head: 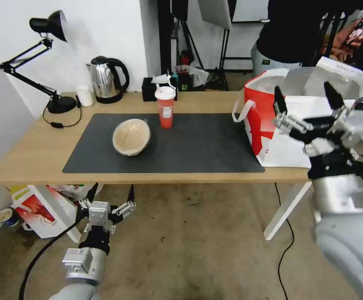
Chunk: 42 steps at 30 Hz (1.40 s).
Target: Pick up the trash from the table and place it into the takeout bag.
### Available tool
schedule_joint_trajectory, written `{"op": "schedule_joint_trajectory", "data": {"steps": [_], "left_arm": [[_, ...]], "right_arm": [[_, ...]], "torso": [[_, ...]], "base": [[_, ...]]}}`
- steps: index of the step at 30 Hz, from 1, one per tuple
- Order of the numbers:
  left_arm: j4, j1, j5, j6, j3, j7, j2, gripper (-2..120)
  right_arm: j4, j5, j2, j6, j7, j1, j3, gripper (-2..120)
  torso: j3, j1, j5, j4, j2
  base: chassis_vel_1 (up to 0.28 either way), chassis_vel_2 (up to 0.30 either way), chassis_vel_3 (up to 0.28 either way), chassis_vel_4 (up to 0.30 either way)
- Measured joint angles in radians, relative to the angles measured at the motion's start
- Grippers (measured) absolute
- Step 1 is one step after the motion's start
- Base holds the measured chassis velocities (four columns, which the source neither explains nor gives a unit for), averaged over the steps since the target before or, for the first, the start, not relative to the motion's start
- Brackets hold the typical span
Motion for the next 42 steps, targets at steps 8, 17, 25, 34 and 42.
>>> {"op": "schedule_joint_trajectory", "data": {"steps": [8,17,25,34,42], "left_arm": [[0.0,0.0,0.0,0.0,0.0,0.0,0.0,100],[0.0,0.0,0.0,0.0,0.0,0.0,0.0,100],[0.0,0.0,0.0,0.0,0.0,0.0,0.0,100],[0.0,0.0,0.0,0.0,0.0,0.0,0.0,100],[0.0,0.0,0.0,0.0,0.0,0.0,0.0,100]], "right_arm": [[0.007,-0.148,0.126,0.074,-0.015,-0.143,-0.05,100],[-0.018,-0.239,0.172,0.096,0.032,-0.206,-0.106,100],[-0.087,-0.362,0.197,0.091,0.115,-0.262,-0.194,100],[-0.109,-0.385,0.2,0.03,0.19,-0.274,-0.215,100],[-0.14,-0.403,0.224,0.011,0.228,-0.3,-0.248,100]], "torso": [[0.0,0.0,-0.0001,-0.0002,0.0],[0.0,0.0,0.0,0.0001,0.0],[0.0,0.0,0.0001,-0.0001,0.0],[0.0,0.0,0.0,0.0,0.0],[0.0,0.0,0.0,0.0,0.0]], "base": [[0.0,0.0,0.0,0.0],[0.0,0.0,0.0,0.0],[0.0,0.0,0.0,0.0],[0.0,0.0,0.0,0.0],[0.0,0.0,0.0,0.0]]}}
